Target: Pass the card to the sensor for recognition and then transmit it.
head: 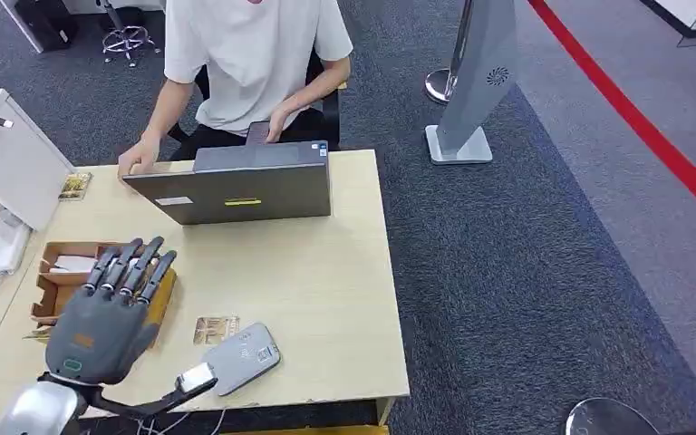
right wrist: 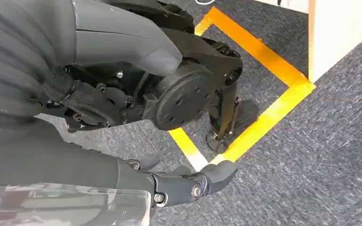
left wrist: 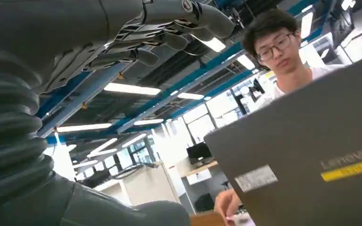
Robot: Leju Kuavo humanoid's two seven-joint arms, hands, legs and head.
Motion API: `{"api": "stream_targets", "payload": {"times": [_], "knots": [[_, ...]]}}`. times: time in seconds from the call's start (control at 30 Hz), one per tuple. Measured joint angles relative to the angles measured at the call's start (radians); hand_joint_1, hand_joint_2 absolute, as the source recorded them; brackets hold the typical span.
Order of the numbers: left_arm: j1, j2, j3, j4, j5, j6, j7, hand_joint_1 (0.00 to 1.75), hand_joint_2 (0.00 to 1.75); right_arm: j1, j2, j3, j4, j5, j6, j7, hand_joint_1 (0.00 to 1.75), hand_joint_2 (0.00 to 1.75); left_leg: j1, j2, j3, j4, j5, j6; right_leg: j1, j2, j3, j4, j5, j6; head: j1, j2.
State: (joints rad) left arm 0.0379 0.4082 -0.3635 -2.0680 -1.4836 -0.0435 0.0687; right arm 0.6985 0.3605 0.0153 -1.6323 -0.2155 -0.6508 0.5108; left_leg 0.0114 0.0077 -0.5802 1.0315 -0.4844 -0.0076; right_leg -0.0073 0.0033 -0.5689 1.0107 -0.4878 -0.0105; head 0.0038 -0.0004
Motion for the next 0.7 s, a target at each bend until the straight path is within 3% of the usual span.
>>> {"api": "stream_targets", "payload": {"times": [0.4,0.7], "knots": [[0.159,-0.046,0.04,-0.008,-0.011,0.026,0.008,0.0,1.75,0.013,0.0,0.026,-0.023,0.056,0.027,0.011,0.0,1.75,0.0,-0.001,0.0,0.0,0.0,0.0,0.0,-0.001,0.001,0.0,0.0,0.0,0.0,0.0],[0.186,-0.139,0.188,0.073,-0.021,0.05,0.049,0.0,1.75,0.056,0.0,0.055,-0.099,0.132,0.064,0.036,0.0,1.75,0.0,-0.001,0.0,0.0,0.0,0.0,0.0,-0.002,0.001,0.0,0.0,0.0,0.0,0.0]]}}
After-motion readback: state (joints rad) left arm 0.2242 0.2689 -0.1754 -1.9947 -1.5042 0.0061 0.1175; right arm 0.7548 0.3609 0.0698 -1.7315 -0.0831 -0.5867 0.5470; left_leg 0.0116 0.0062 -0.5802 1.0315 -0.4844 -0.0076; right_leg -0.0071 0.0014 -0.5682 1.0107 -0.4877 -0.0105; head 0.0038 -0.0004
